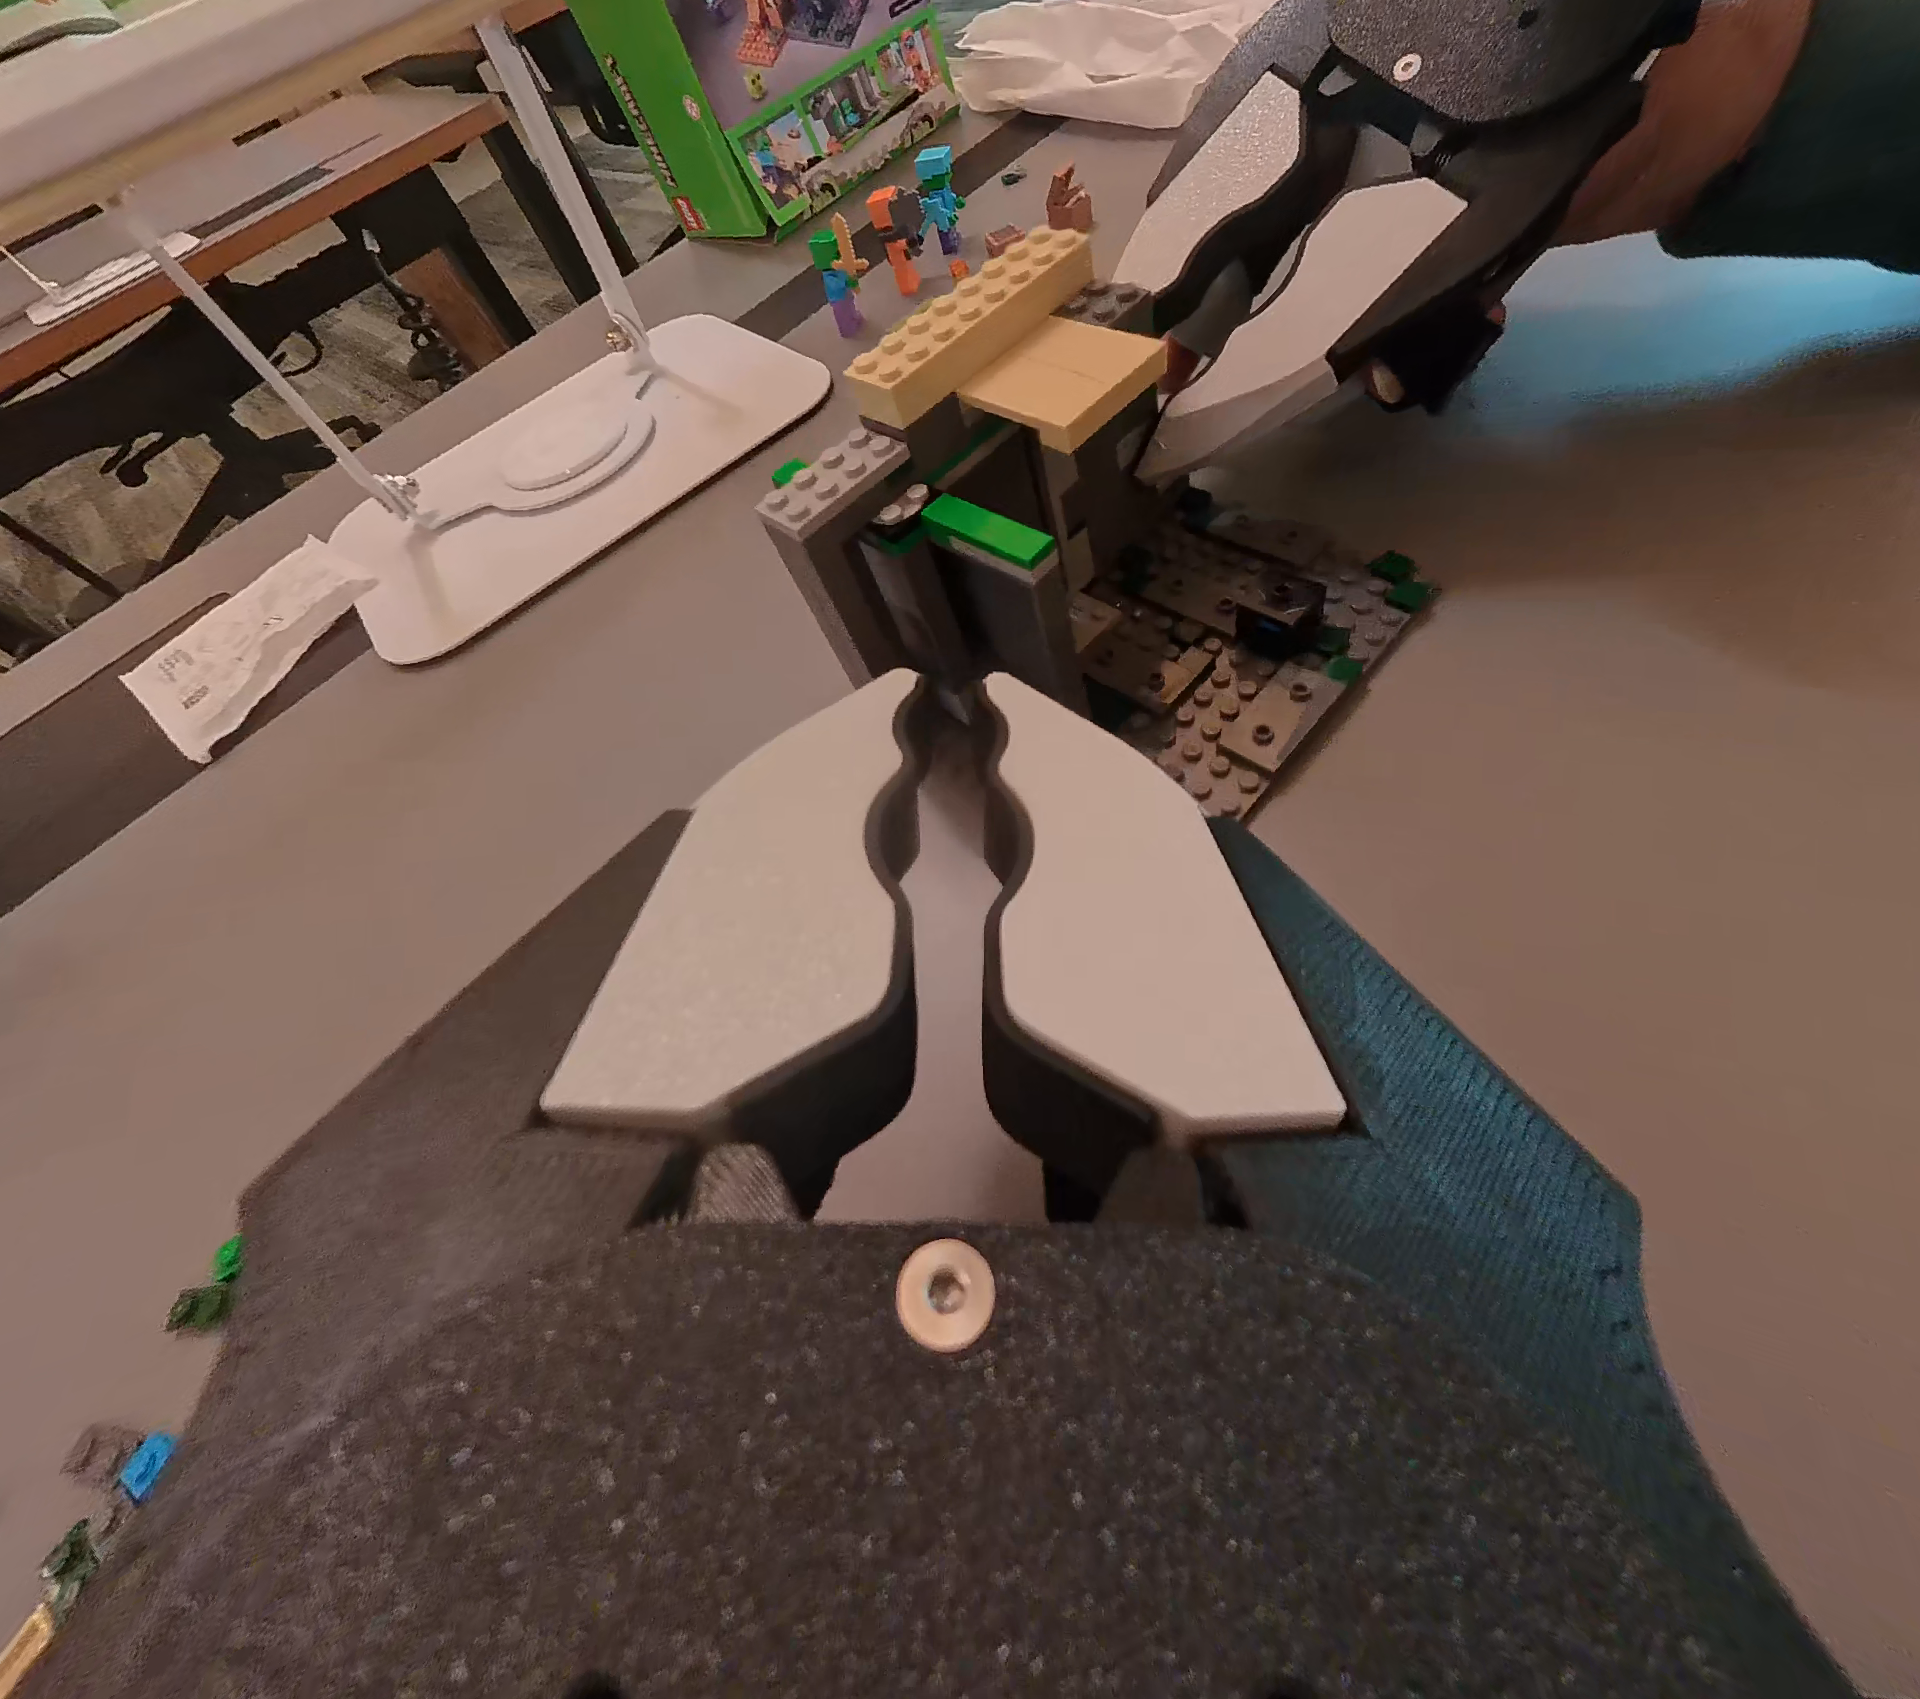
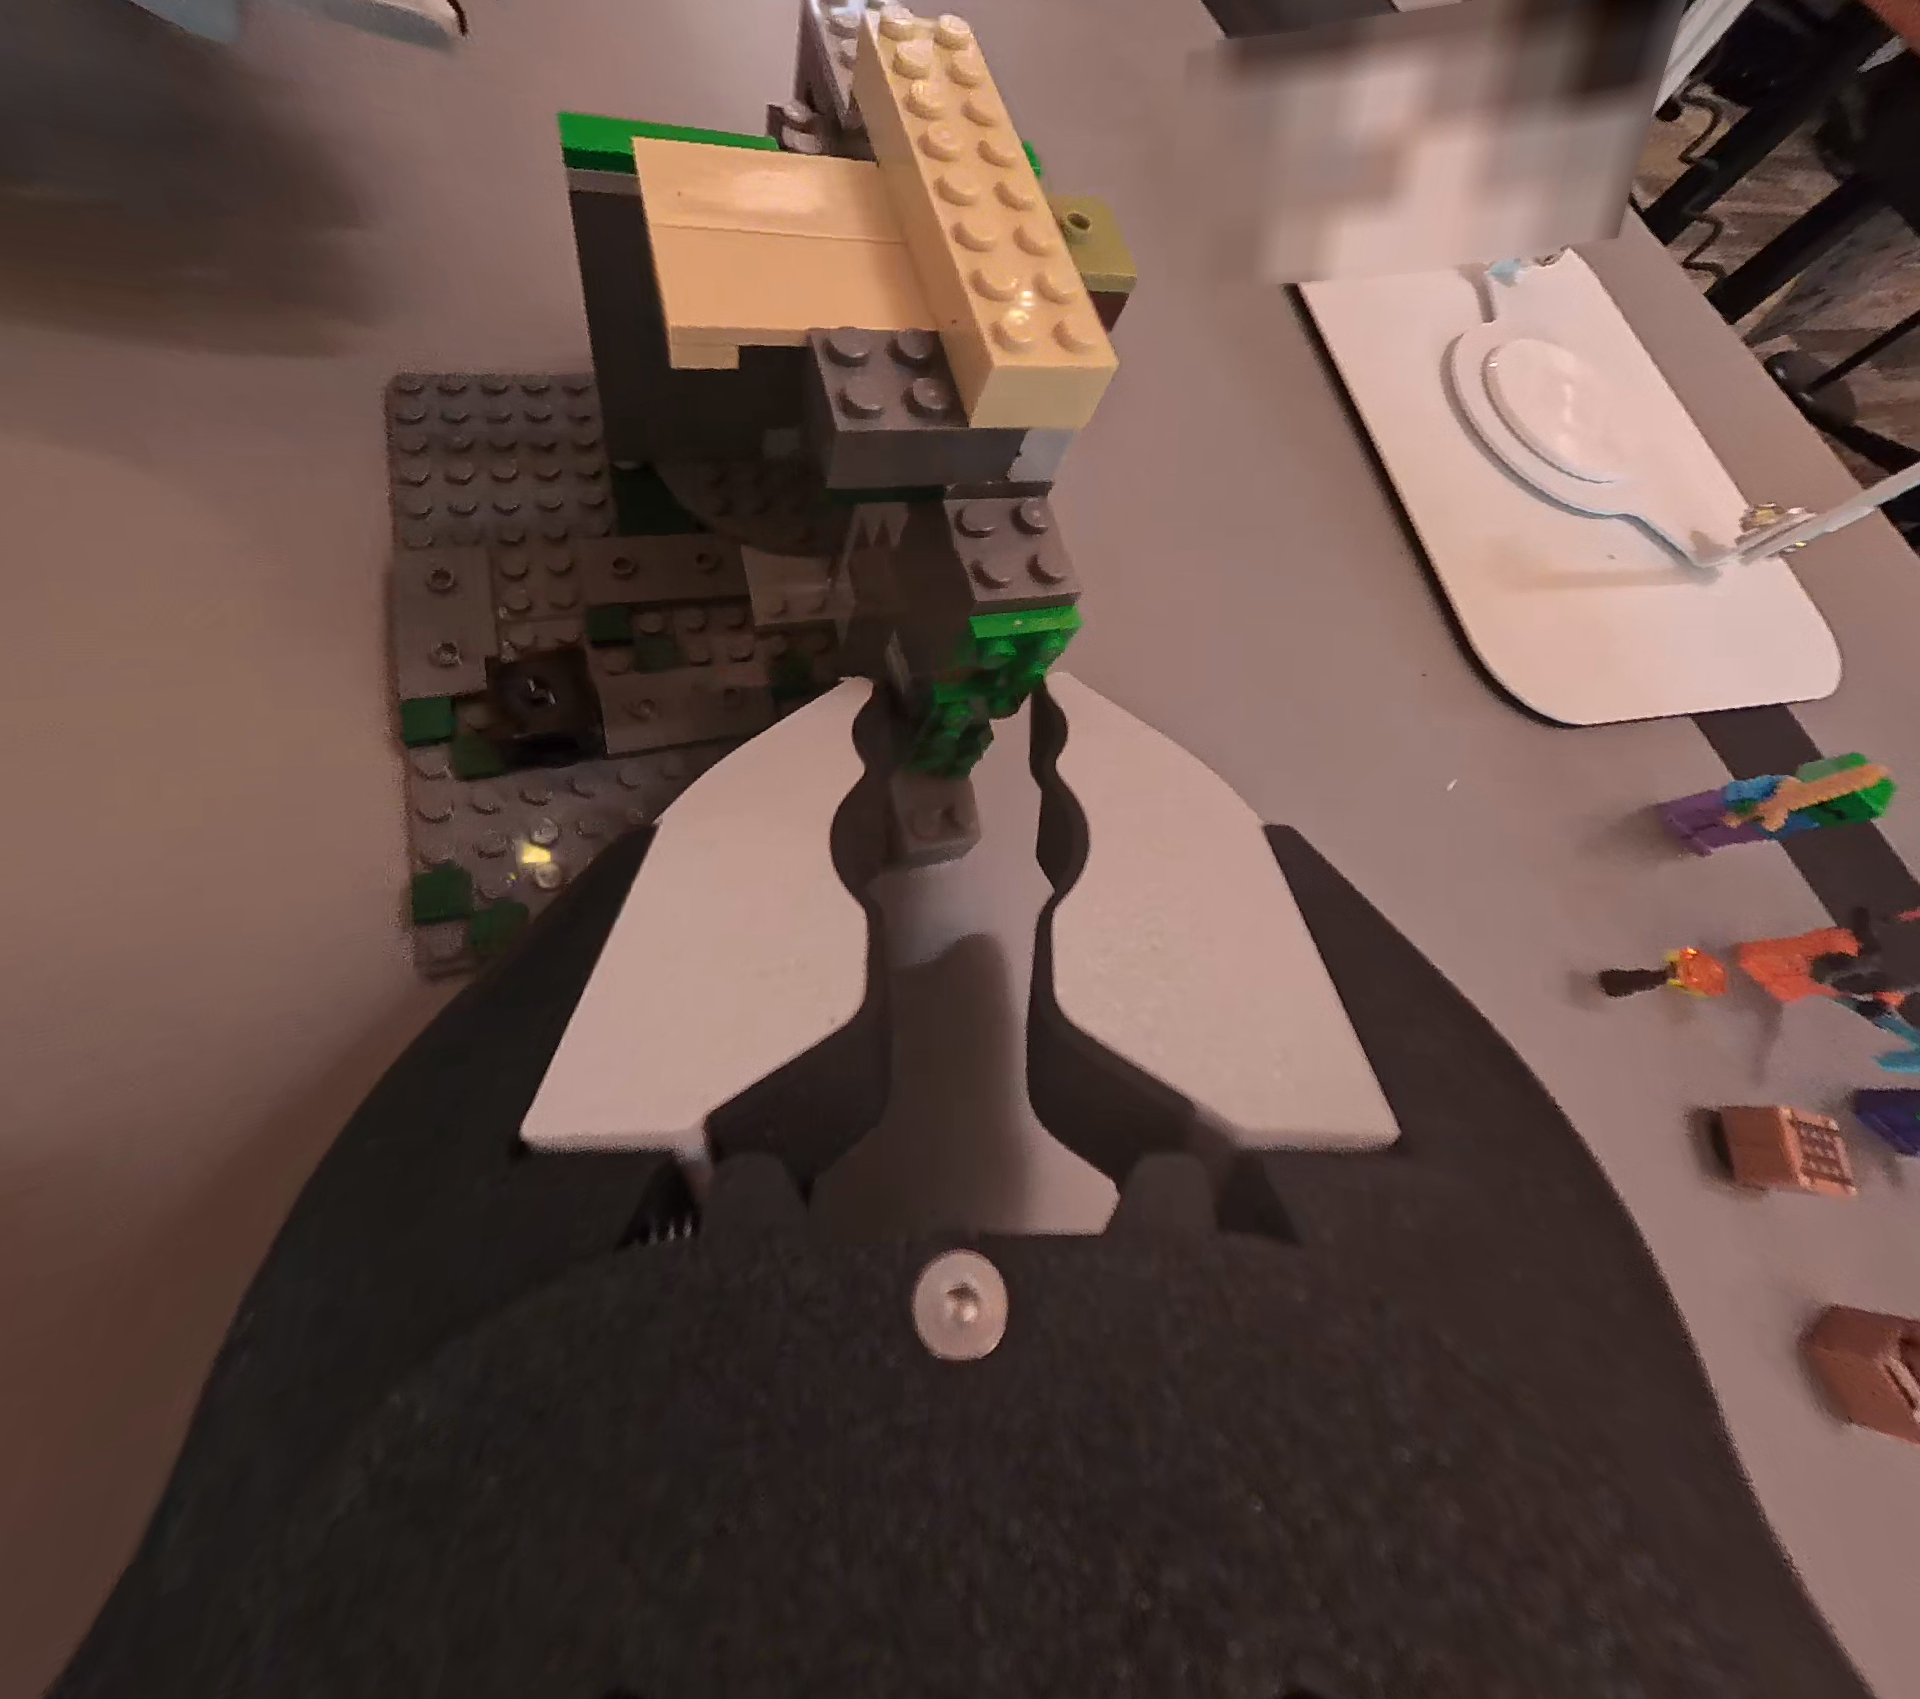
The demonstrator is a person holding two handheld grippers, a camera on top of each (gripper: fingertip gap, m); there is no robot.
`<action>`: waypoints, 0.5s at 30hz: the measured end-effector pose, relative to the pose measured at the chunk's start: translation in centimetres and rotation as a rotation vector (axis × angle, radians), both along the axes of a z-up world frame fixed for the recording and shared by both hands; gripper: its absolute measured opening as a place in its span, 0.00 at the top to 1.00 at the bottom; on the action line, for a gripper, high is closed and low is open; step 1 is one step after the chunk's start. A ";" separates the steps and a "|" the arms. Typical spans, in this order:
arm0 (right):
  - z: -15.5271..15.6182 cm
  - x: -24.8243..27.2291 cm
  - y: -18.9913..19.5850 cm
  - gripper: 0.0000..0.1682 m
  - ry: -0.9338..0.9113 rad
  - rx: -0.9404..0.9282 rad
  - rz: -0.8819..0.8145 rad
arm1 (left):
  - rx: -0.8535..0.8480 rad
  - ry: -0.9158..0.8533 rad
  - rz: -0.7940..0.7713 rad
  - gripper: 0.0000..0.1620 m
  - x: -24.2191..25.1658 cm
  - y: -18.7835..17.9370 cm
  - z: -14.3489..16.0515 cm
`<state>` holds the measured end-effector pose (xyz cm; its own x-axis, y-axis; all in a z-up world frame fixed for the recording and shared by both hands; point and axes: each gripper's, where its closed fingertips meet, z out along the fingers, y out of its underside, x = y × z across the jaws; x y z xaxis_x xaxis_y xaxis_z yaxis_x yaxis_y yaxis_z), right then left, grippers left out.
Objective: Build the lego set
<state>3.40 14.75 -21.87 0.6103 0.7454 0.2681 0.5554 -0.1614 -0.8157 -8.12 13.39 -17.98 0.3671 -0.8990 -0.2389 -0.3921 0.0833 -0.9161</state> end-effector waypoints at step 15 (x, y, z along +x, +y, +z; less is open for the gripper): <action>9.6 3.3 0.9 0.81 0.277 0.216 -0.137 | 0.033 -0.153 0.180 0.96 -0.9 5.2 4.9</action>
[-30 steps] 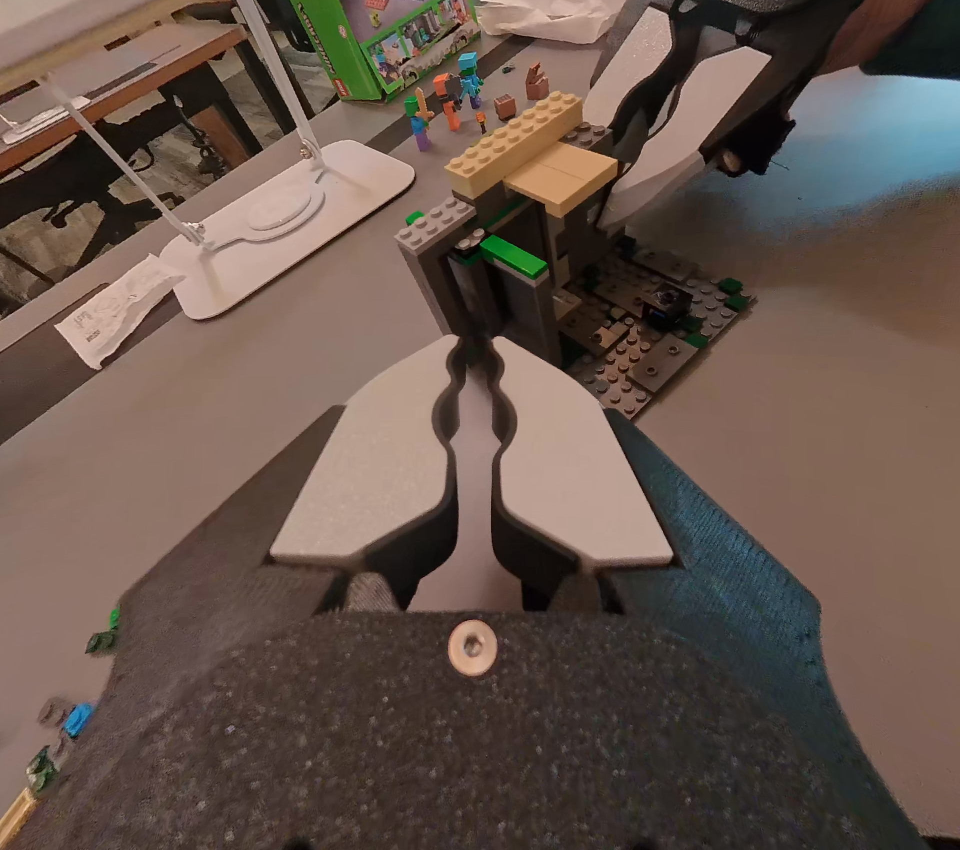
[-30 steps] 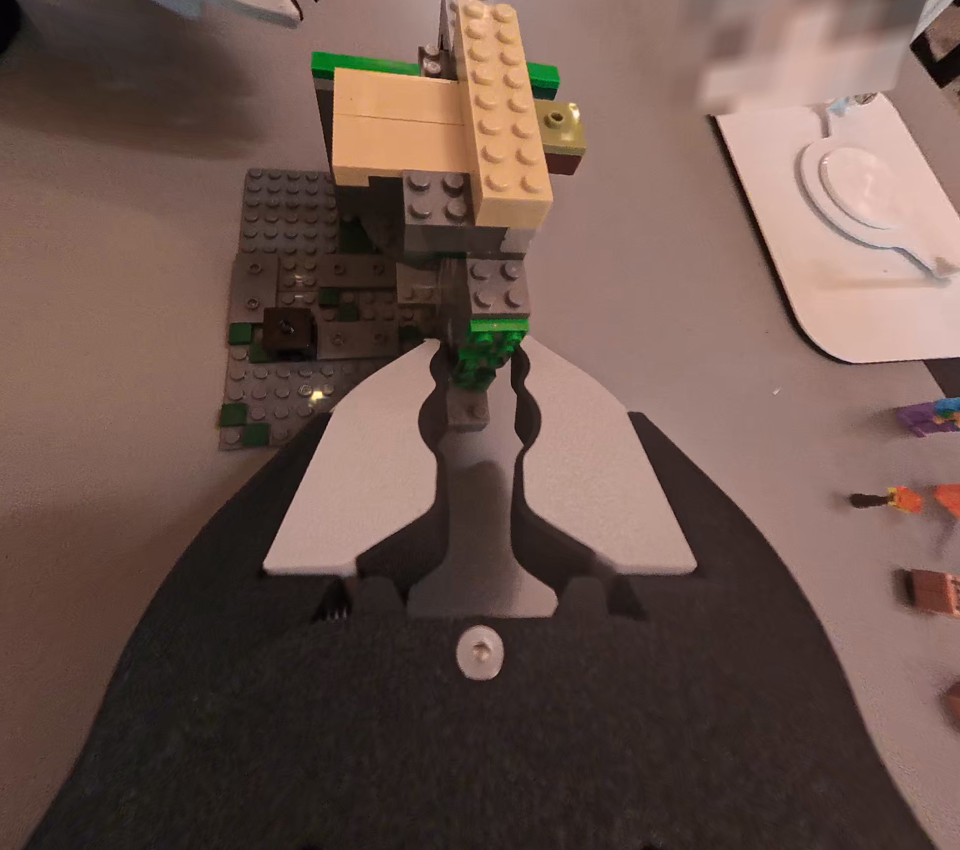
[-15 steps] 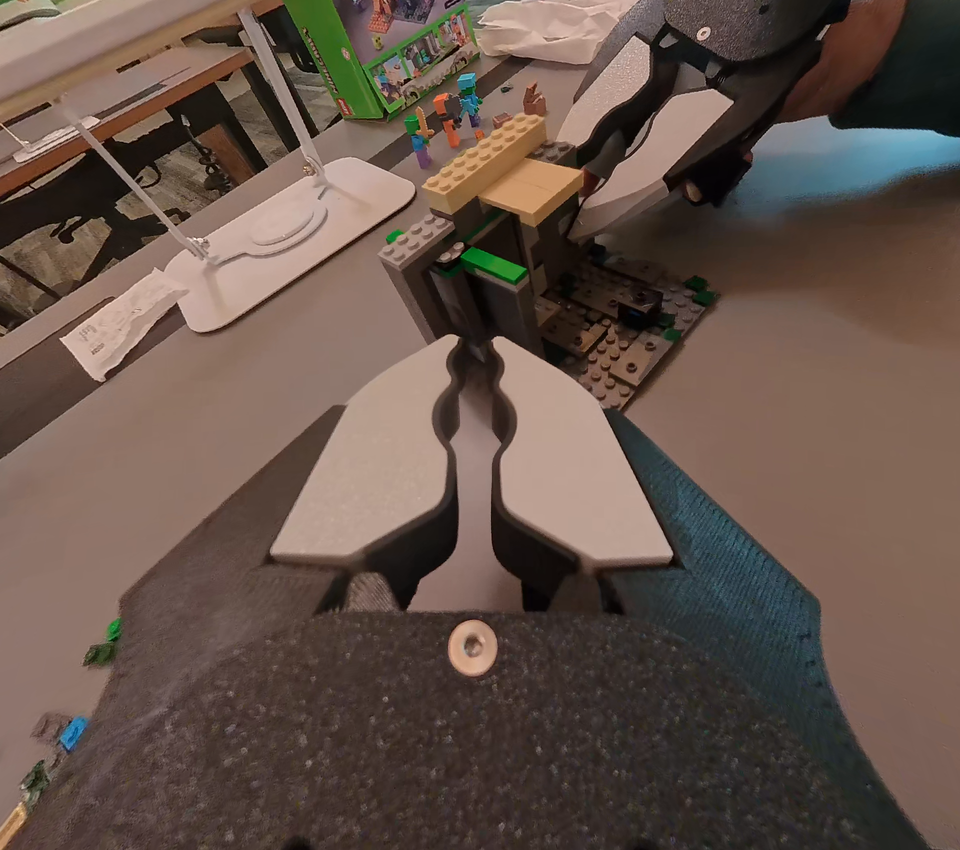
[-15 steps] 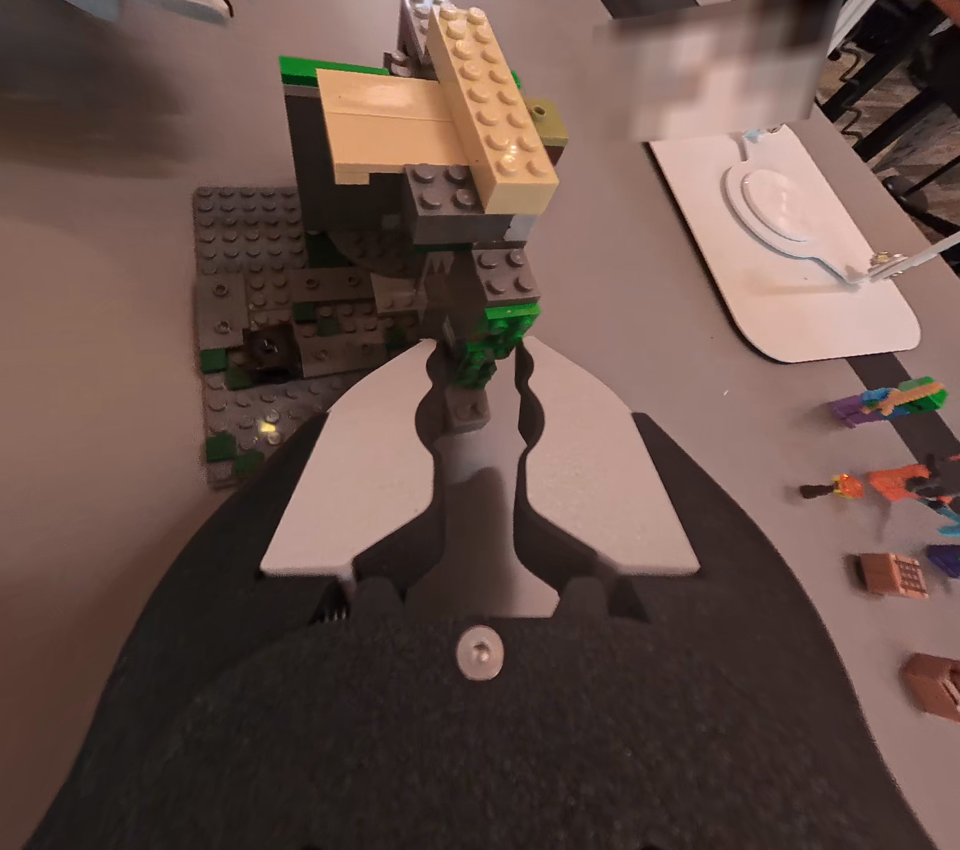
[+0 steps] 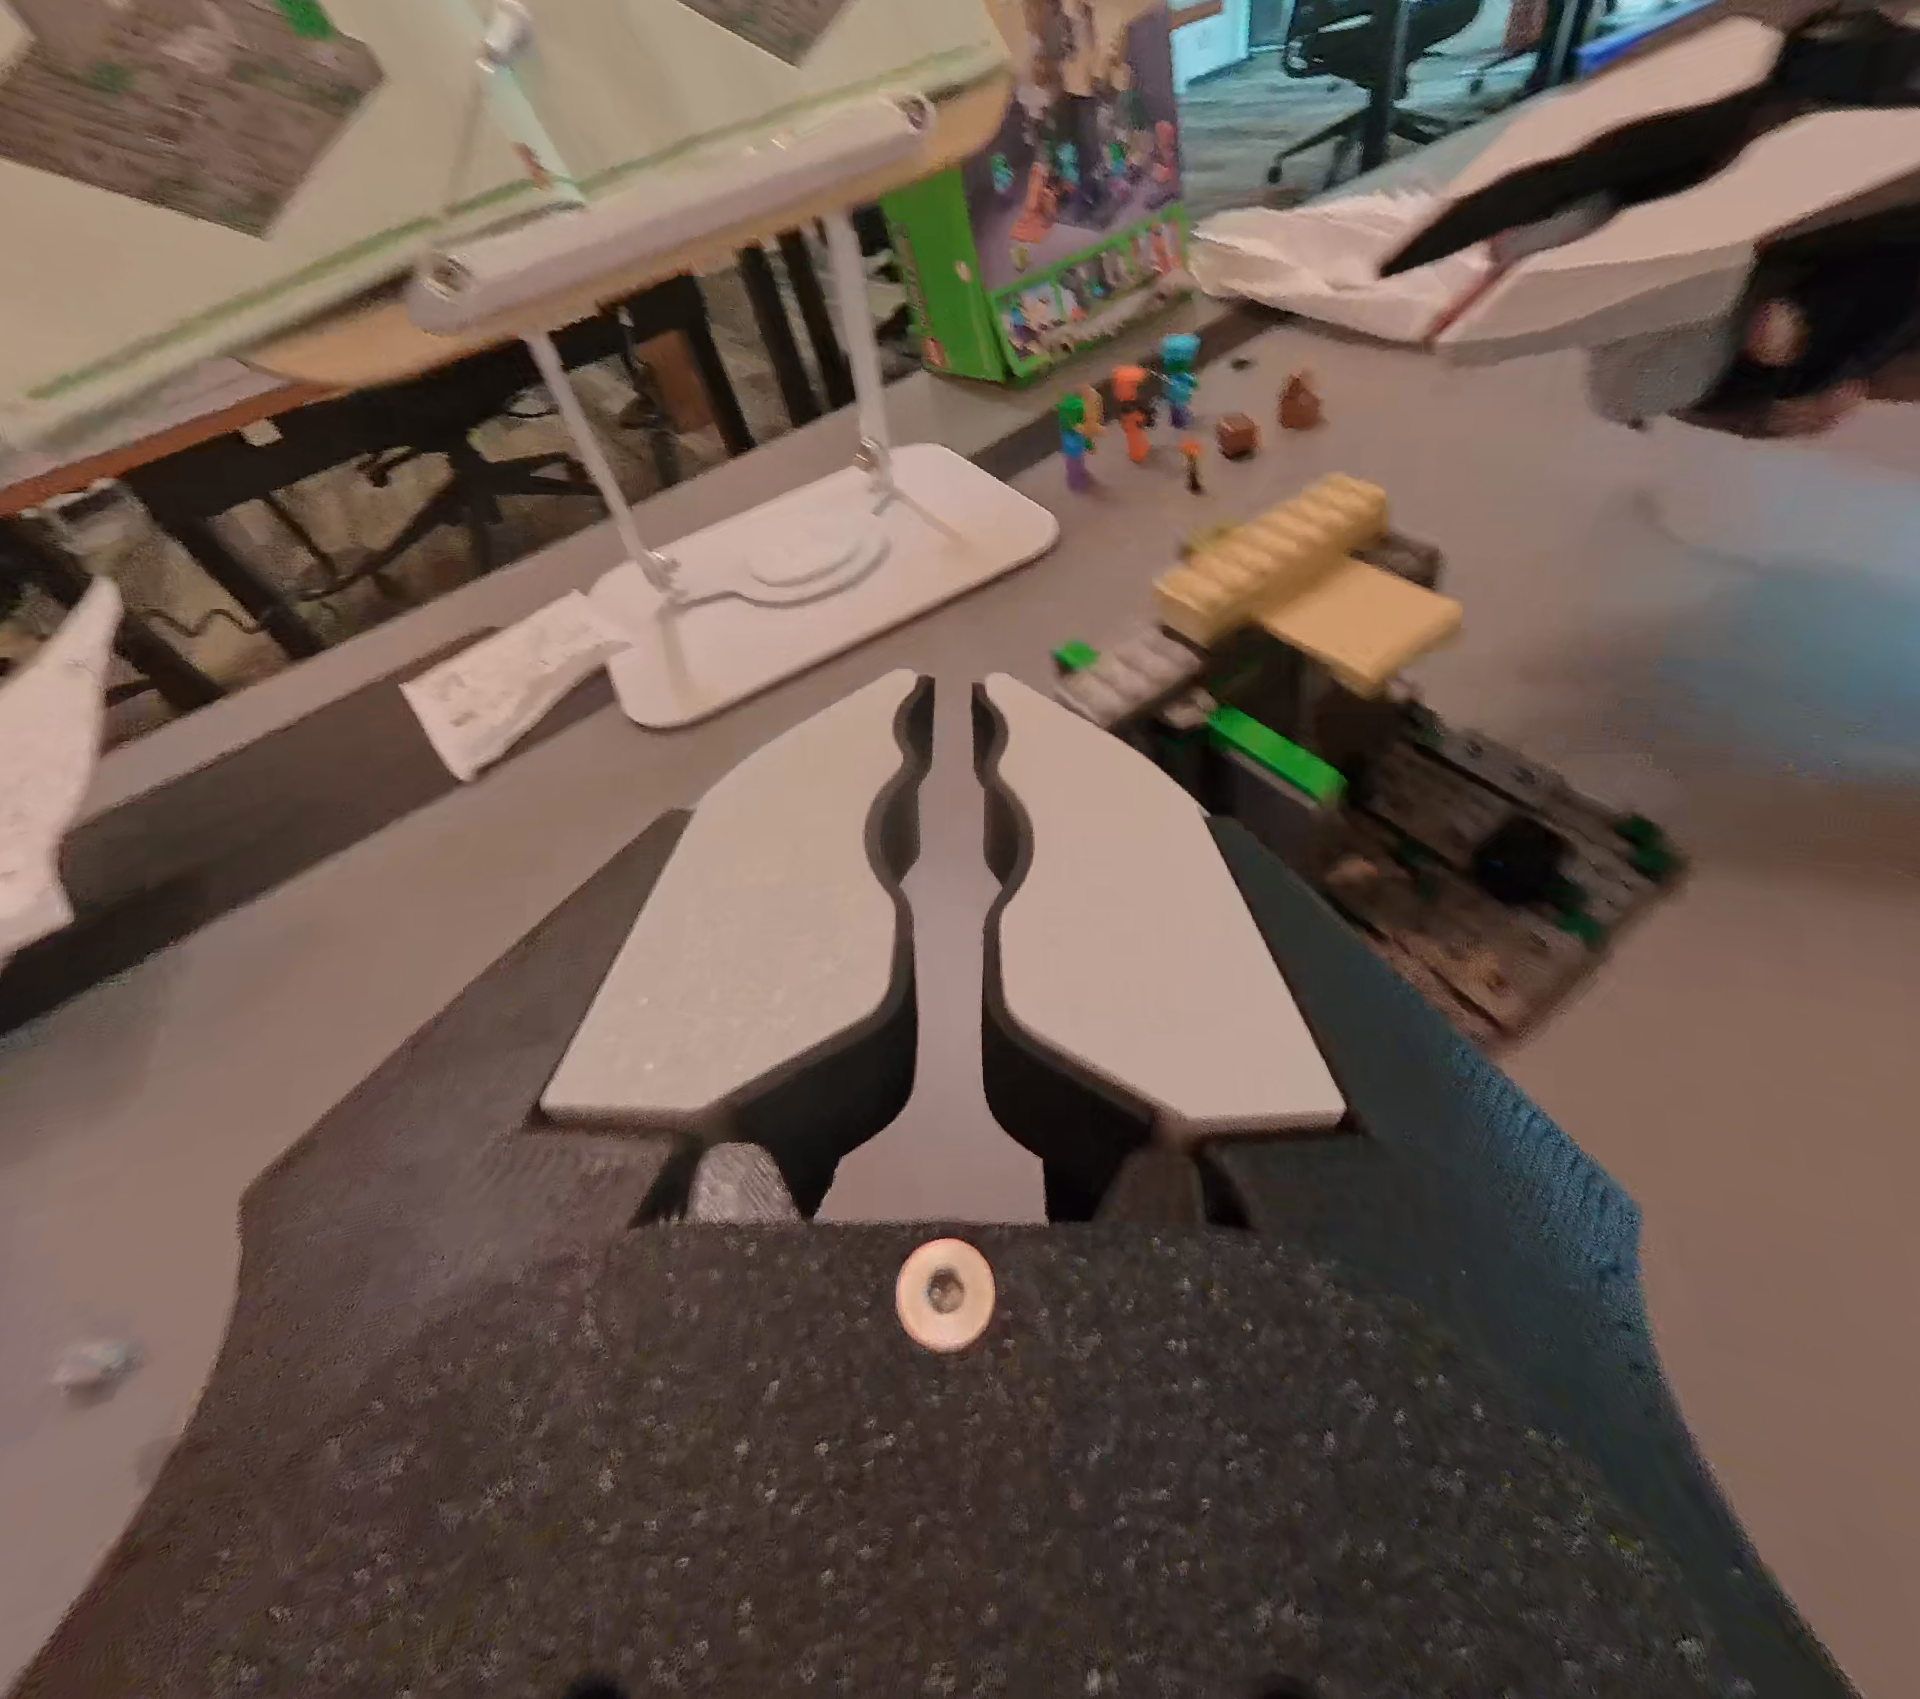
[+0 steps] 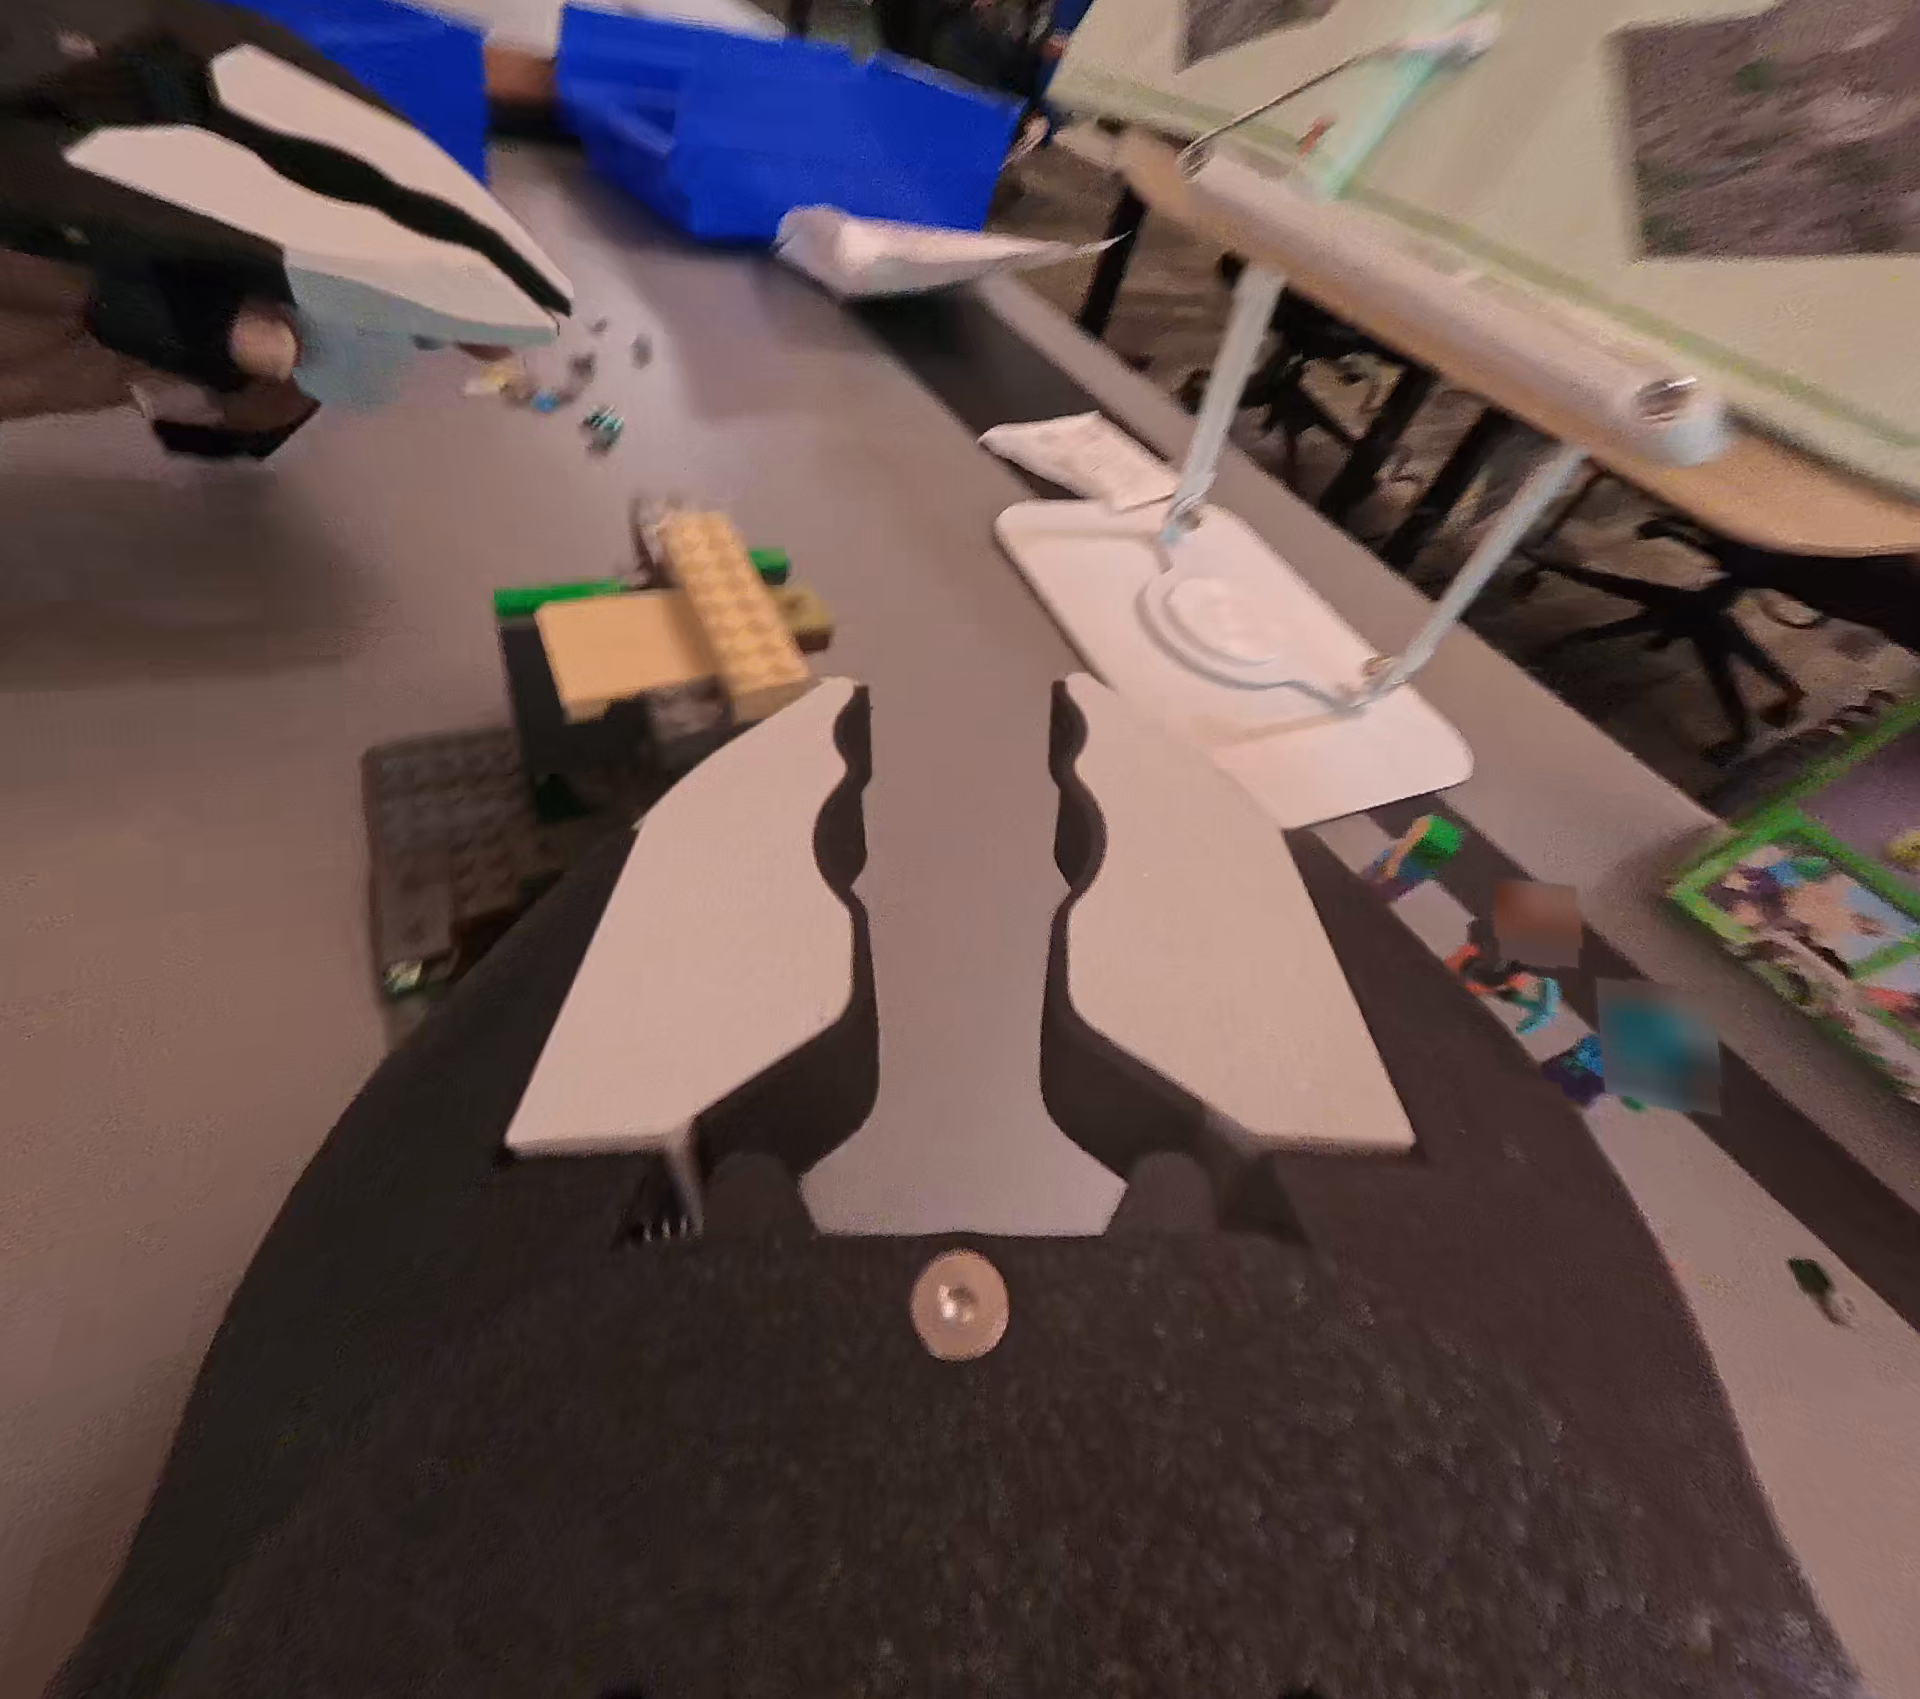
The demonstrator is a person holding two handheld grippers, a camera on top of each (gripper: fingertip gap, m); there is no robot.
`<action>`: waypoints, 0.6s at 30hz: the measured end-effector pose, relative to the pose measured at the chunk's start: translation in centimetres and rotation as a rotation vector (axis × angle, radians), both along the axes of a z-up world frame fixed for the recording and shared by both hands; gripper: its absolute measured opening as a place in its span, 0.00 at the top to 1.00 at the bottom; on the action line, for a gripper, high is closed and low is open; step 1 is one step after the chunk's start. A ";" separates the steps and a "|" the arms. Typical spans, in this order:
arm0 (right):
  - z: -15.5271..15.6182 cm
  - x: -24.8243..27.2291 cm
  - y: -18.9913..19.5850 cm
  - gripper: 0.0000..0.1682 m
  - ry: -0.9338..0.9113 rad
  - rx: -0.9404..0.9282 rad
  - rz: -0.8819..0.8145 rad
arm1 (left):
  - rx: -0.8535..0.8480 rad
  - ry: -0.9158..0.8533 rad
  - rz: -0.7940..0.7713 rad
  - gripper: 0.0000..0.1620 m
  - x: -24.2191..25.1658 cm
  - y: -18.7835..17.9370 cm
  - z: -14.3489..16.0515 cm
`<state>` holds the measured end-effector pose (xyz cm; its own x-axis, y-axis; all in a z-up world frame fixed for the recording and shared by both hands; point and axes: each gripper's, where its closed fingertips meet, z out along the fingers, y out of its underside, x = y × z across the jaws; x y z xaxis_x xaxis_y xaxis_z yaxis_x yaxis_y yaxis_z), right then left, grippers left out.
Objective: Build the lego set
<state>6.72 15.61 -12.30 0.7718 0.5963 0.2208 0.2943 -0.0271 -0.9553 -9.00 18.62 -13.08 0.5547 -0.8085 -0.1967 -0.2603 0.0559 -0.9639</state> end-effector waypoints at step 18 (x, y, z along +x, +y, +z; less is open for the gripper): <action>1.3 5.3 2.1 0.83 0.180 0.077 -0.352 | 0.186 0.147 0.212 0.89 9.2 22.3 9.7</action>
<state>12.00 17.70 -10.97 0.9563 0.2758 0.0967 0.1072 -0.0231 -0.9940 0.25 40.87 -3.34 0.6617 -0.6205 -0.4208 -0.4211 0.1568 -0.8934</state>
